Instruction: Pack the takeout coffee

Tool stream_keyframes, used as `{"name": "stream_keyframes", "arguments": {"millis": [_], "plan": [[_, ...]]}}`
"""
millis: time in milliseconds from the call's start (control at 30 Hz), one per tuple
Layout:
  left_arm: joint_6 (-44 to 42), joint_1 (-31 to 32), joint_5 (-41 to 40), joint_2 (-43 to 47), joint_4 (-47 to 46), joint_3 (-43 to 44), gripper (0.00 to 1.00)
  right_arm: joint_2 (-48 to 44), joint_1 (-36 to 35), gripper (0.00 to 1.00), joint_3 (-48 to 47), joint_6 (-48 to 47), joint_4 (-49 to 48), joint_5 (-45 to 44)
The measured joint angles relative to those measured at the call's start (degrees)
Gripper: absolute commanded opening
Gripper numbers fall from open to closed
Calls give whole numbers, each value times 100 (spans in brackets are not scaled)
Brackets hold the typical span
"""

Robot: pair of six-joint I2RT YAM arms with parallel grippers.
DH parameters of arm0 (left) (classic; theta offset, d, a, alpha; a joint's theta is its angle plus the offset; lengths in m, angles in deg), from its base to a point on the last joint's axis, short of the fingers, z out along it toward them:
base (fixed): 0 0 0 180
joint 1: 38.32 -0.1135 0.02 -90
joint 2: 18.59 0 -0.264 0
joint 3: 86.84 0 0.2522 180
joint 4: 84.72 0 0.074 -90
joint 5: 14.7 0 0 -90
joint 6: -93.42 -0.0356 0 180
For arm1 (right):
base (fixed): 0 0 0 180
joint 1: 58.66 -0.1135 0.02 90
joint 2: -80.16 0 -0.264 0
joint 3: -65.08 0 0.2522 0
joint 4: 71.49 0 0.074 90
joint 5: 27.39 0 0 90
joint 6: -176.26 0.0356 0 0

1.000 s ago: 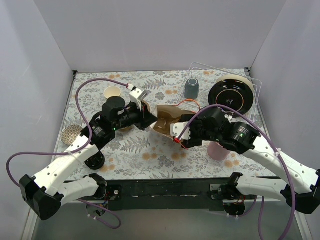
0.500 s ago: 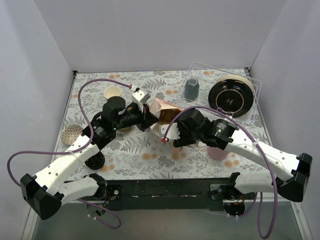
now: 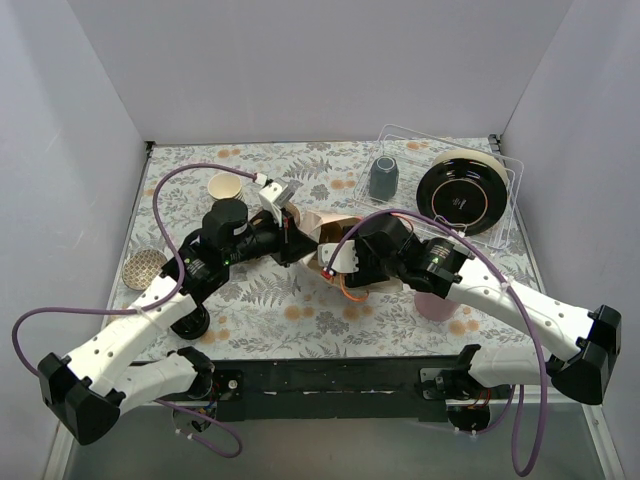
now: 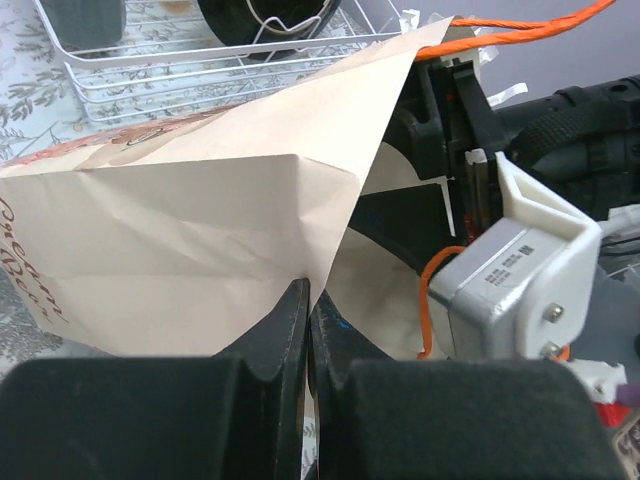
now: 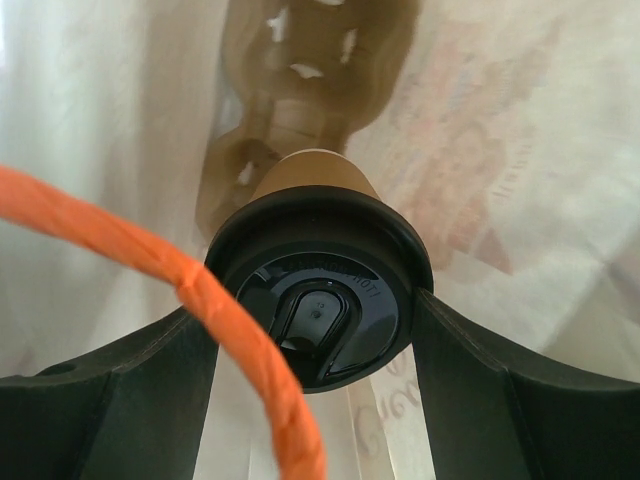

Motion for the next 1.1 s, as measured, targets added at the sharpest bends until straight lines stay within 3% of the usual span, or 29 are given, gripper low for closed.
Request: {"name": "stream_keyframes", "arguments": {"millis": [667,1100], "plan": [[483,0,4,802,-107,-684,0,-94,118,44,442,-358,33,811],[426,0,76,938,-149,-833,0,249,199,43,531,-251,-289,503]]}}
